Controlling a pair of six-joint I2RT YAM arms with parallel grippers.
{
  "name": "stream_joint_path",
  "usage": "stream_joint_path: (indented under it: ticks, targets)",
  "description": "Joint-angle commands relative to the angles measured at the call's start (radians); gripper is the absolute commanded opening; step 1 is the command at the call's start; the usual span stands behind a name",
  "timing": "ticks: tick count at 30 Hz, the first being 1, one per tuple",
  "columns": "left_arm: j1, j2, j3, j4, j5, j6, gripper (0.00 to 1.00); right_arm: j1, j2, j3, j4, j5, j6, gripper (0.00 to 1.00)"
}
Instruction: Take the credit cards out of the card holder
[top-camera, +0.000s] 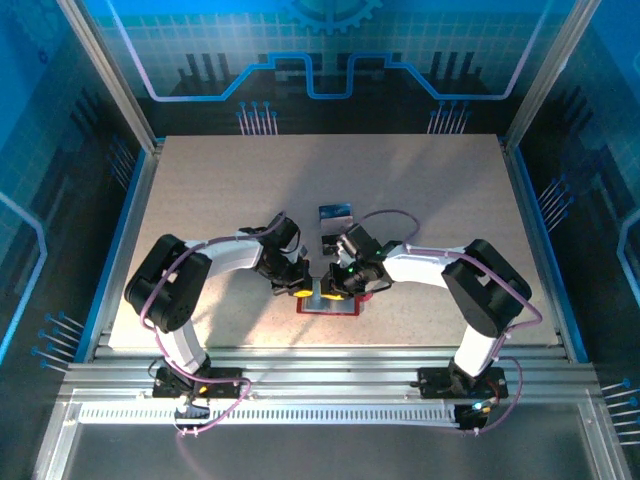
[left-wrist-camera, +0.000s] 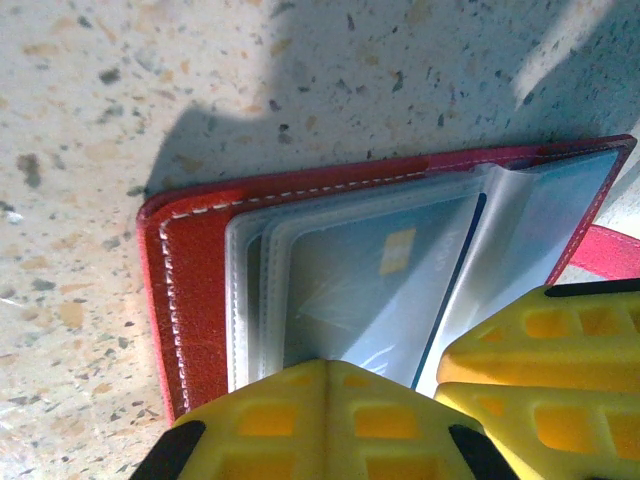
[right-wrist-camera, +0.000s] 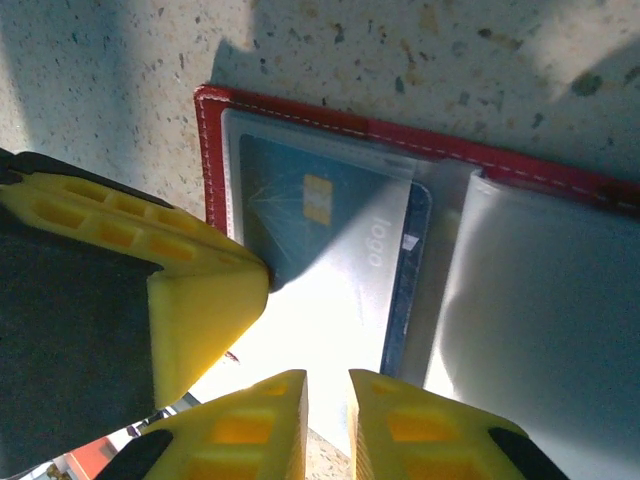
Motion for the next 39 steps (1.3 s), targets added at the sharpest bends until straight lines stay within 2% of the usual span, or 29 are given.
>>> stream_joint_path:
  ticks: [1,13,27,34,39]
  targets:
    - [0.006,0.007,-0.031,-0.042,-0.035,0.012,0.0,-0.006,0.017,0.005,-0.028,0.021,-0.021,0.18]
    - [0.009,-0.001,-0.027,-0.051,-0.037,0.011,0.0,-0.006,0.033,0.009,-0.038,0.025,-0.034,0.22]
    - [0.009,-0.013,-0.024,-0.066,-0.042,0.011,0.0,-0.005,0.003,0.031,-0.137,0.082,-0.075,0.26]
    - [0.008,-0.025,-0.027,-0.059,-0.036,0.003,0.0,-0.008,-0.044,0.012,-0.046,0.035,-0.028,0.25]
    - [0.008,-0.023,-0.021,-0.057,-0.031,0.0,0.0,-0.011,-0.005,0.018,-0.024,0.013,-0.023,0.18]
